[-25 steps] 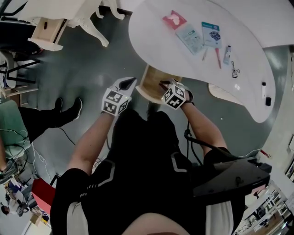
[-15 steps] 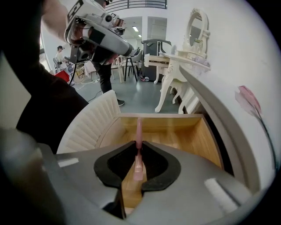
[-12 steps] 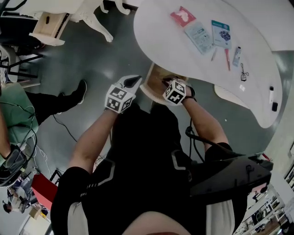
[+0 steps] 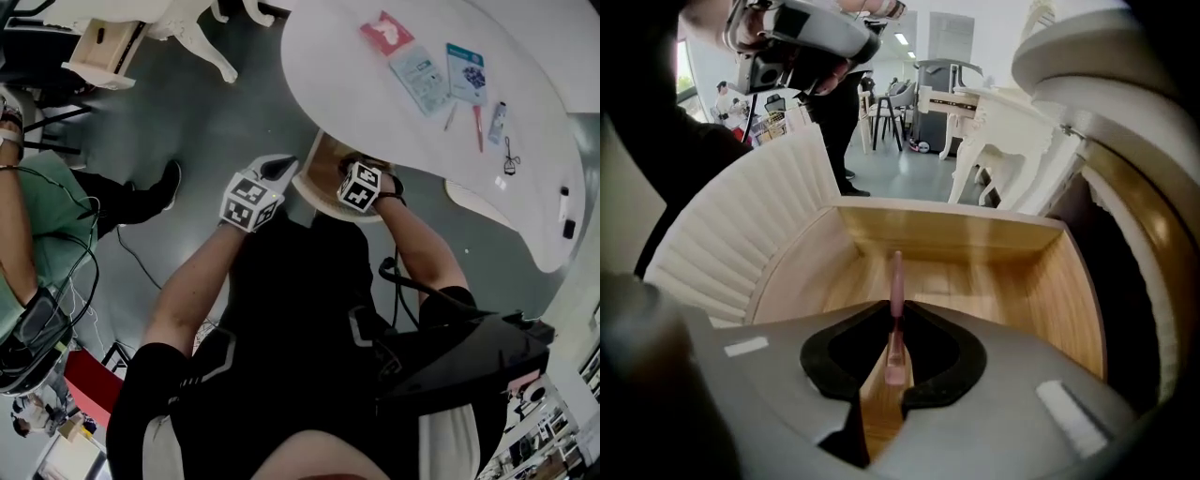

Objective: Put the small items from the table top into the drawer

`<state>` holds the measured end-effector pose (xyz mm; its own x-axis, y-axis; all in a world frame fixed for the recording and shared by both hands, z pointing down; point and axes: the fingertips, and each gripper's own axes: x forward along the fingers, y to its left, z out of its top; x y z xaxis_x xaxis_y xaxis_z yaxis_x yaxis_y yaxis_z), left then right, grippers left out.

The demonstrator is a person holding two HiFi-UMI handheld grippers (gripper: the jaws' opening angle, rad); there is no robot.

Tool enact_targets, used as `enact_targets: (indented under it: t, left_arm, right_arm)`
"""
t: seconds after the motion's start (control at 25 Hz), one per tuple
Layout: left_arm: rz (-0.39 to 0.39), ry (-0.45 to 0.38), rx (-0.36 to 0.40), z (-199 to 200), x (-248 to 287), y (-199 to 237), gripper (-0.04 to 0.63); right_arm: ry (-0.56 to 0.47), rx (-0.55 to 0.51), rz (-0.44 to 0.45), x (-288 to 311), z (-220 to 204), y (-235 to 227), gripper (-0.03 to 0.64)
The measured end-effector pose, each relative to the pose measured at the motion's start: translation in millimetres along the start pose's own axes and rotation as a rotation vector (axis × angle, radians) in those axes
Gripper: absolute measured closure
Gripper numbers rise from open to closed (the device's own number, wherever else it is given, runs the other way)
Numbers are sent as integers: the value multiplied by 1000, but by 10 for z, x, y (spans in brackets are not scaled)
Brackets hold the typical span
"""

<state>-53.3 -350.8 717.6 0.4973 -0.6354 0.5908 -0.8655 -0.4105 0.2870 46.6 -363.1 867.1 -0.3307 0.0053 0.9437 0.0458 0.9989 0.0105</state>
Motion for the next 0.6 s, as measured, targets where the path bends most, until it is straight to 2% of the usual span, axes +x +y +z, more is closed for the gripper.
enact_targets:
  t: [0.16, 0.4, 0.6]
  left_arm:
    - [6, -2, -14, -52, 7, 37, 595]
    - [15, -10, -25, -73, -32, 73, 595]
    - [26, -12, -33, -111, -93, 85, 595]
  right_arm:
    - [48, -31, -2, 155, -59, -34, 566]
    - [109, 5, 27, 345, -150, -55, 571]
    - [118, -6, 27, 466, -82, -118, 568]
